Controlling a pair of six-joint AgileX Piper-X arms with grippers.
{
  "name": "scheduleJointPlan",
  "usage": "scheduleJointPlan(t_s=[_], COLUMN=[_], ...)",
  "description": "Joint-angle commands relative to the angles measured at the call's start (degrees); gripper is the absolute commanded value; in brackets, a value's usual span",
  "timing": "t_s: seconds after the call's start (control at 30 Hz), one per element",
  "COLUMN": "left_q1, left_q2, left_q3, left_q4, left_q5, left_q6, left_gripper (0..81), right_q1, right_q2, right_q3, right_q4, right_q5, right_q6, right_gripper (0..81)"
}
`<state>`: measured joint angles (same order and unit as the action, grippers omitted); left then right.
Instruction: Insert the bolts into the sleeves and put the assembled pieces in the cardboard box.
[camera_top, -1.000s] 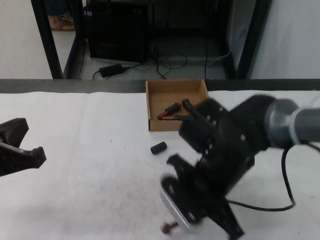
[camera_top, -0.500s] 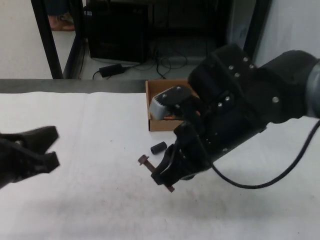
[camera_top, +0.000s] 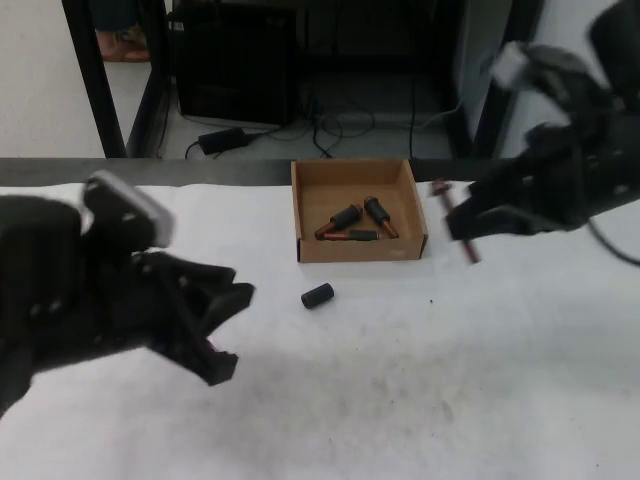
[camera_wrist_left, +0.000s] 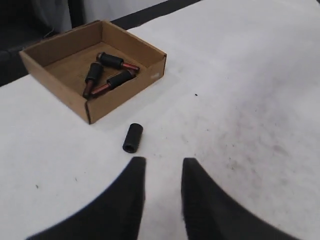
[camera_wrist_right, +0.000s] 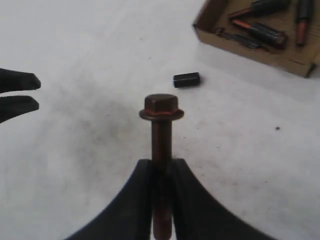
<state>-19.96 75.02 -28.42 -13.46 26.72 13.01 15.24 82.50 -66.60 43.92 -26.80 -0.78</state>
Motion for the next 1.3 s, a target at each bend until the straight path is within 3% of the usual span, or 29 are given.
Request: scheduleJointPlan(t_s=[0.0,0.23,0.6,0.93,1.27], left_q1=[-1.32,-2.68,-6.63,-9.29,-10.6], left_q2=[4.22,15.9,34.68,45.1,49.89], left_q3=[-8.12,-29.24,-55.06,-68.59,-72.67], left_q4=[8.43,33.89,59.35,70.4,70.31], left_q5=[-0.16,-6.61,-11.22,-13.8,-16.79], left_q6=[8.8,14.86,15.87,20.27,22.05], left_gripper=[31.8,31.8,31.8,31.8,31.8], right_q1=[-2.38,-6.7,-9.42,-11.26,-12.79], right_q2=[-1.48,-3.96,-6.4,-6.63,-6.63], right_q3=[-0.31,1.48,8.11,10.74,10.72], right_q4=[0.37,0.23,-1.73,-5.67,-6.03], right_q5=[-1.85,-1.96,-1.96,-2.74,-2.74], right_q6=[-0.65,-8.59,-11.45,-11.69,-11.69], right_gripper=[0.3,0.3,0.3,0.3,0.3])
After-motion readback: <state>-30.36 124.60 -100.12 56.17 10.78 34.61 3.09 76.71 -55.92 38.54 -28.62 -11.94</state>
